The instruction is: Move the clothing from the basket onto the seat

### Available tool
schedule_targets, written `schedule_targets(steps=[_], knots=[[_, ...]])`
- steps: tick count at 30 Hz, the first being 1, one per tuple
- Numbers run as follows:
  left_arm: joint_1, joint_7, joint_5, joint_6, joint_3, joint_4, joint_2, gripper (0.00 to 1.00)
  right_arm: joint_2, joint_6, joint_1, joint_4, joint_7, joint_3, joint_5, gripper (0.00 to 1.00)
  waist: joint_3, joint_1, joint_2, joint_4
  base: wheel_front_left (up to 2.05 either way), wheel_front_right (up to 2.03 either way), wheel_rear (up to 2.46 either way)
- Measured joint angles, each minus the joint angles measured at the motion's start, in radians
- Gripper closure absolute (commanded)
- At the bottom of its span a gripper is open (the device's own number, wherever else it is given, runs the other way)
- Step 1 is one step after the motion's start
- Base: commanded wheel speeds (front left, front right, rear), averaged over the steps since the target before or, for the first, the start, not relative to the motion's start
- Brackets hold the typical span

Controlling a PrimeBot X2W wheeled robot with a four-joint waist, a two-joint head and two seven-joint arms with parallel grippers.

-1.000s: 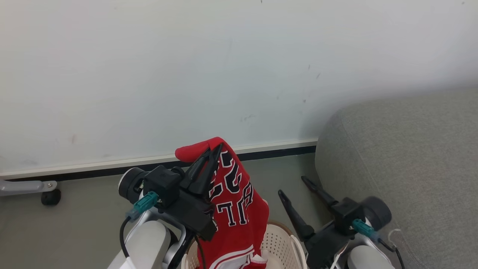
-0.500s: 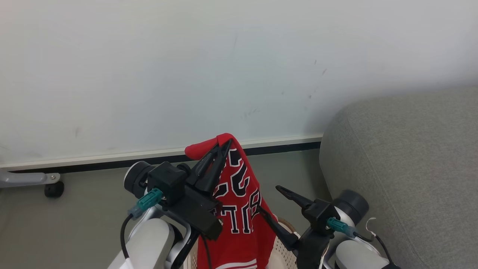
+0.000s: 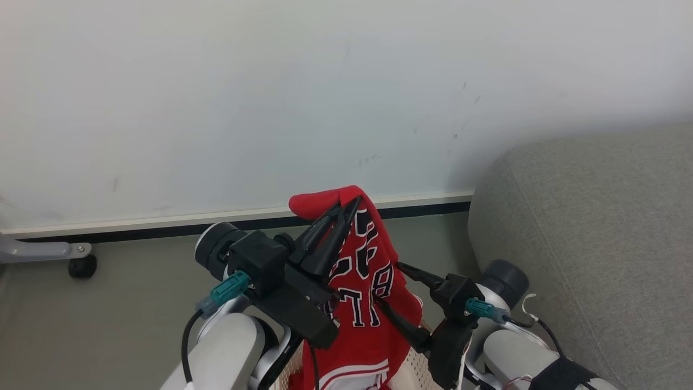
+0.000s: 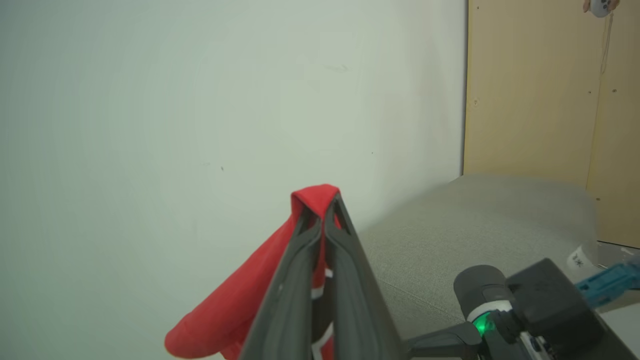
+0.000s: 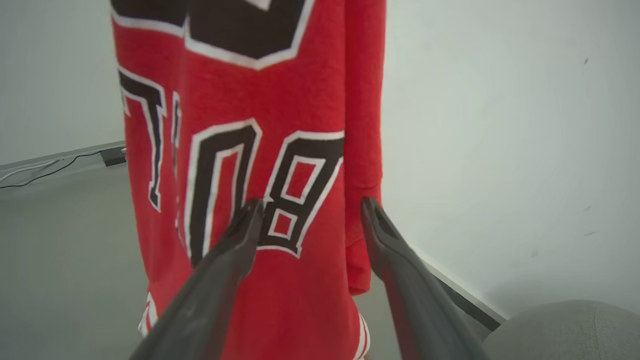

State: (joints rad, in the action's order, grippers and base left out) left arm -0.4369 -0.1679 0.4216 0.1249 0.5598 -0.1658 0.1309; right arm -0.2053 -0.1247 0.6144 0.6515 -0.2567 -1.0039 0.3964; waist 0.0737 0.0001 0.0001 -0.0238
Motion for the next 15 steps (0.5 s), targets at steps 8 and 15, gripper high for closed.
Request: schedule_targets(steps=[8, 15], knots=[[-0.012, 0.018, 0.010, 0.000, 0.014, 0.019, 0.002, 1.00, 0.010, 0.000, 0.089, 0.003, 0.000, -0.195, 0.078, 0.00, -0.012, 0.0000, 0.0000, 0.010, 0.00, 0.00, 0.00], [-0.012, 0.026, 0.017, 0.000, 0.018, 0.022, 0.003, 1.00, 0.038, 0.000, 0.136, 0.011, 0.000, -0.274, 0.139, 0.54, -0.021, 0.0000, 0.0000, 0.017, 0.00, 0.00, 0.00]])
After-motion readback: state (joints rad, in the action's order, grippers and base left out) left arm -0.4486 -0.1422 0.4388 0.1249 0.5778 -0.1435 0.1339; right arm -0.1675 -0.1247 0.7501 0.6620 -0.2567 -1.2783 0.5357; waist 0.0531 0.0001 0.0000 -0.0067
